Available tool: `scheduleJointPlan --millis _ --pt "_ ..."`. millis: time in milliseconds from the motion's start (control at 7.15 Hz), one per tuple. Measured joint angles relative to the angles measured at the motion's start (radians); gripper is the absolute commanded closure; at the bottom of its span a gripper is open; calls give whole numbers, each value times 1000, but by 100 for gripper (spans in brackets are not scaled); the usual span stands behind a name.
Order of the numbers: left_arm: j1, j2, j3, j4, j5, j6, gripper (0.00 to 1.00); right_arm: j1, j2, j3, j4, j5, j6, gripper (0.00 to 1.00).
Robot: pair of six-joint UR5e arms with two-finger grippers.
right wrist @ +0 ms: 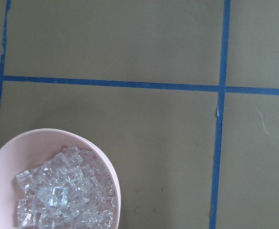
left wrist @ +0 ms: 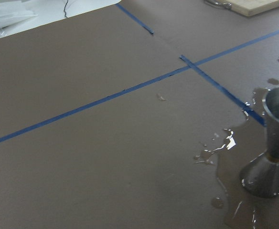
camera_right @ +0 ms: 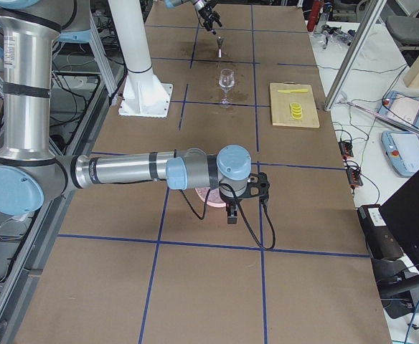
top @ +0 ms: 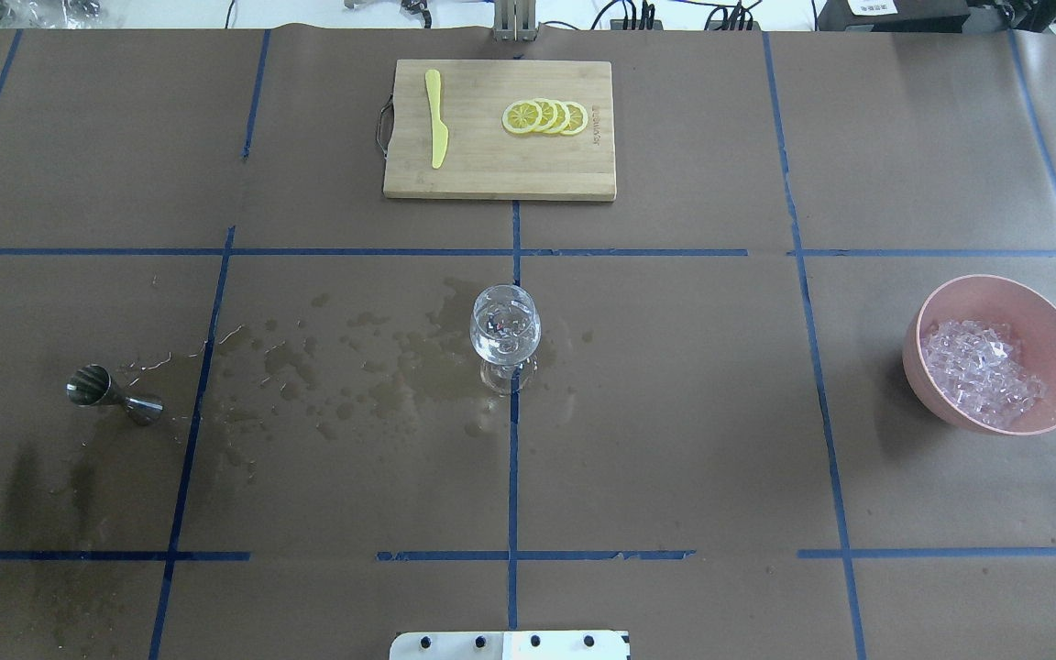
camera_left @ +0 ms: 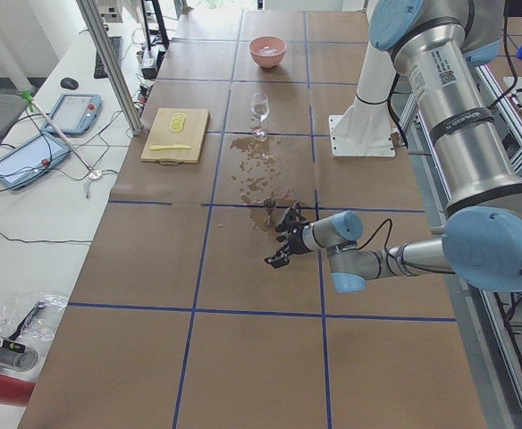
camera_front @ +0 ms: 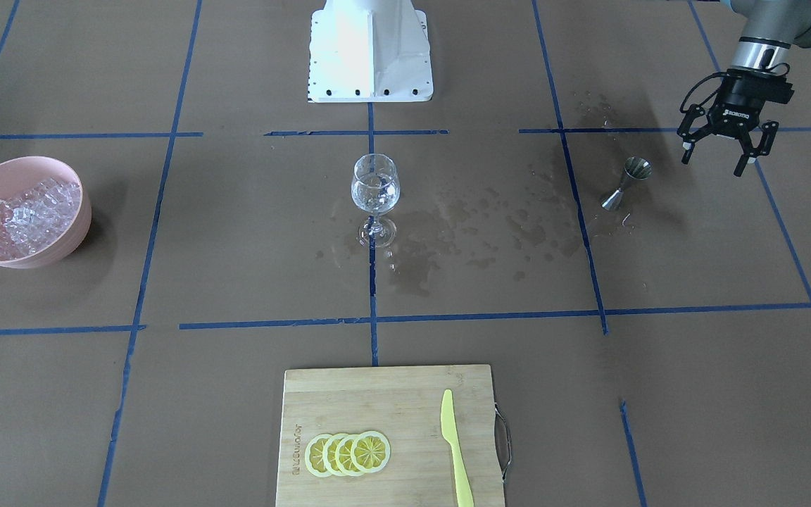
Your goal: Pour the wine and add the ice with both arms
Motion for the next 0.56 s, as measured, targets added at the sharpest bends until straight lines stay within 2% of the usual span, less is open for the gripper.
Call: scheduleJointPlan --millis 280,560 --pt "-303 -69 0 149 -405 110 0 -101 -29 86 13 0 90 0" --pt "-467 -97 2 233 -690 130 0 -236 -54 112 152 -23 268 0"
